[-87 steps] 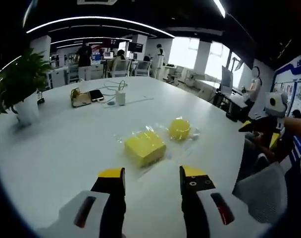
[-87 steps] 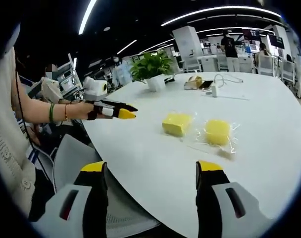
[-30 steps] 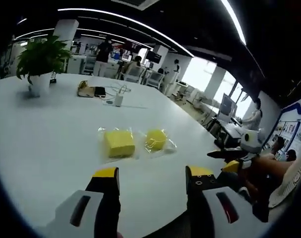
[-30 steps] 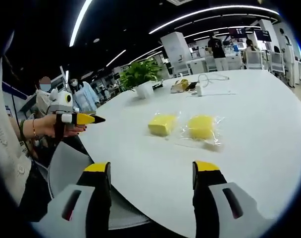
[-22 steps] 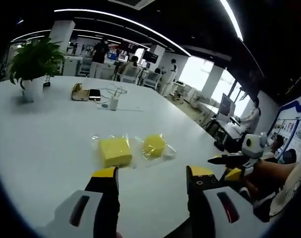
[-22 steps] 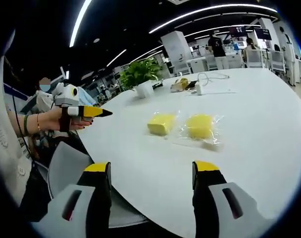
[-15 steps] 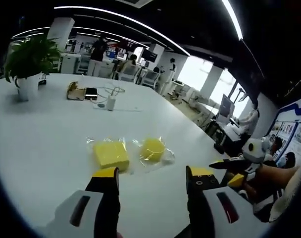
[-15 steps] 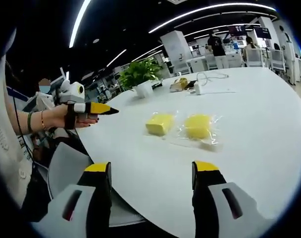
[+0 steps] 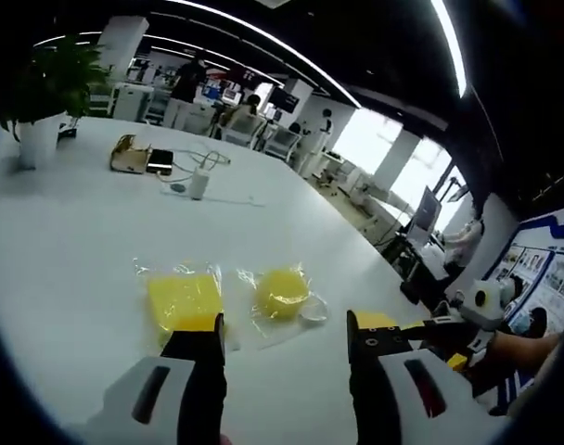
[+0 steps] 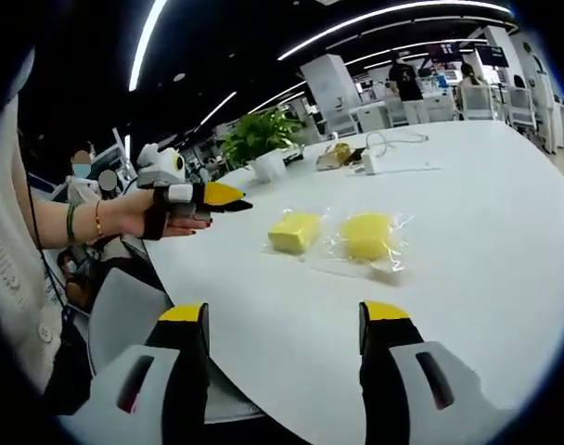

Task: Compare the silicone blocks by pressing each to a similar depth, holding the contact briefly, and releasing to observe deformation and rebound differences across the visible hardness samples.

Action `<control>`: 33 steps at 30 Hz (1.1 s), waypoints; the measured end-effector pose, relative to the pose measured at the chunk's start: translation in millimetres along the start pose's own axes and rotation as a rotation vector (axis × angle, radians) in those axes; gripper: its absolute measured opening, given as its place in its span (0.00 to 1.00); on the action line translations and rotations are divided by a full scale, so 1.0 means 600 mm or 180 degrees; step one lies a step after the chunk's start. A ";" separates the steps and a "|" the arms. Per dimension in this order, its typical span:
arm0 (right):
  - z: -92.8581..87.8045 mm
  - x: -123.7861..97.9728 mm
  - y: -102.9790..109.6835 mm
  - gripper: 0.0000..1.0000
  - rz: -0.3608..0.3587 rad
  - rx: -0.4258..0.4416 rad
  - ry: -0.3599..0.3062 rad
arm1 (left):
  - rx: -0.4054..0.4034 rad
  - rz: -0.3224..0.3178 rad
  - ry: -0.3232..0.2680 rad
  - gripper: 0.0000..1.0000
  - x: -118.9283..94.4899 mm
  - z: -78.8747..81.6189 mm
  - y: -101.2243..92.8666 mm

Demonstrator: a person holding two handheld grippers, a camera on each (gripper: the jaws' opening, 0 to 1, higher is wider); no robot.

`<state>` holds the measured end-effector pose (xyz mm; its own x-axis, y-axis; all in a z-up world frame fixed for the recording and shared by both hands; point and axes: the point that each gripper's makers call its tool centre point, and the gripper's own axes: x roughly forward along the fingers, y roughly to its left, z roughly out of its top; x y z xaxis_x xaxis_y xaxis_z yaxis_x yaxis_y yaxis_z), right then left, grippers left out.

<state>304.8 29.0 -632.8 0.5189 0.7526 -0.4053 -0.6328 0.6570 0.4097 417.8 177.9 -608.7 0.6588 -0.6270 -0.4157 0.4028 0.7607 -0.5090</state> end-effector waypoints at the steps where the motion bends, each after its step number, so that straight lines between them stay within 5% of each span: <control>1: 0.000 0.001 -0.002 0.60 0.0006 0.0006 0.0007 | -0.0004 -0.0003 -0.0005 0.52 0.006 0.002 0.001; 20: -0.012 0.008 -0.035 0.60 -0.0037 0.0158 0.0004 | -0.0300 0.0094 0.0091 0.53 0.129 0.022 0.027; 33: -0.026 0.004 -0.060 0.60 -0.0112 0.0294 -0.0011 | -0.0527 0.0183 0.0350 0.48 0.201 0.002 0.053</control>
<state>320.0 6.7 -661.1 0.5421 0.7289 -0.4180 -0.5584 0.6843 0.4690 511.0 126.7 -674.1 0.6008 -0.6047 -0.5229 0.2506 0.7636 -0.5951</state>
